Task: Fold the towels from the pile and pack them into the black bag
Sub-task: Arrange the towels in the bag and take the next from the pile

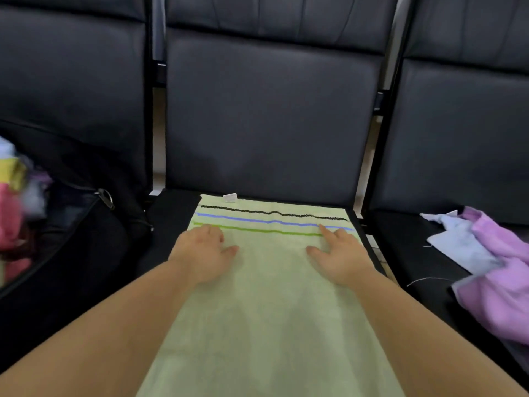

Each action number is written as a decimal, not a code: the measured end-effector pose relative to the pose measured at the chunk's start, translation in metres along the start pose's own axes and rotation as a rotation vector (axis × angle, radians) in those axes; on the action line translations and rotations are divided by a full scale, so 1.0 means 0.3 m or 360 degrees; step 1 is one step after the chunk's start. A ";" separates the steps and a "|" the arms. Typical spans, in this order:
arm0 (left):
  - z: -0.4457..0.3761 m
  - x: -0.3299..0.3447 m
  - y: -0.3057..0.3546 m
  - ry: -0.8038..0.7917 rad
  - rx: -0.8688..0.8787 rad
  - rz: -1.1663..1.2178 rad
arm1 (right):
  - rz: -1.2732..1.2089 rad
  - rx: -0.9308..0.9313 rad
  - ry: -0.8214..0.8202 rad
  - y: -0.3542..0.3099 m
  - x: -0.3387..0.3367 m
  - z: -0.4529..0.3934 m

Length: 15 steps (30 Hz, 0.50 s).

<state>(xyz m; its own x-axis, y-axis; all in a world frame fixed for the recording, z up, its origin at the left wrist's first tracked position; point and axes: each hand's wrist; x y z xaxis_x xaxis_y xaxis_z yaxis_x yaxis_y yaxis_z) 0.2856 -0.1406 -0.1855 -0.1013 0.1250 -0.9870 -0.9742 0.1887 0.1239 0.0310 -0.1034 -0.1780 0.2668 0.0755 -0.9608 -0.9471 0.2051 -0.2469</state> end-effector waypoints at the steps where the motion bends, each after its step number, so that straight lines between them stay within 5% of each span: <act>1: 0.044 -0.005 0.009 -0.0112 0.0025 -0.0052 | 0.0009 -0.0023 -0.0073 -0.002 -0.014 0.034; 3: 0.144 -0.004 0.028 -0.0266 0.0056 -0.0171 | 0.0055 -0.0087 -0.0235 -0.005 -0.027 0.110; 7: 0.287 -0.001 0.012 -0.0149 -0.0041 -0.0287 | 0.0186 -0.0158 -0.0203 0.005 -0.035 0.264; 15: 0.460 -0.063 -0.098 -0.0105 -0.0494 0.0130 | 0.0113 0.0080 -0.0282 0.099 -0.099 0.470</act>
<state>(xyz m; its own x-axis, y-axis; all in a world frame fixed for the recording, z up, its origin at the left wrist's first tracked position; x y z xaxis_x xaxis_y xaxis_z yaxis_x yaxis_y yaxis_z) 0.3441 -0.0140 -0.1562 -0.1782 0.1925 -0.9650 -0.9794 -0.1295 0.1551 0.0201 0.0381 -0.1390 0.2311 0.2609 -0.9373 -0.9557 0.2412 -0.1685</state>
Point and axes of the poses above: each hand's wrist, its own z-axis away from the middle knuckle, its own x-axis out of the palm, y = z × x, and after that the axes turned 4 degrees about -y, right-handed
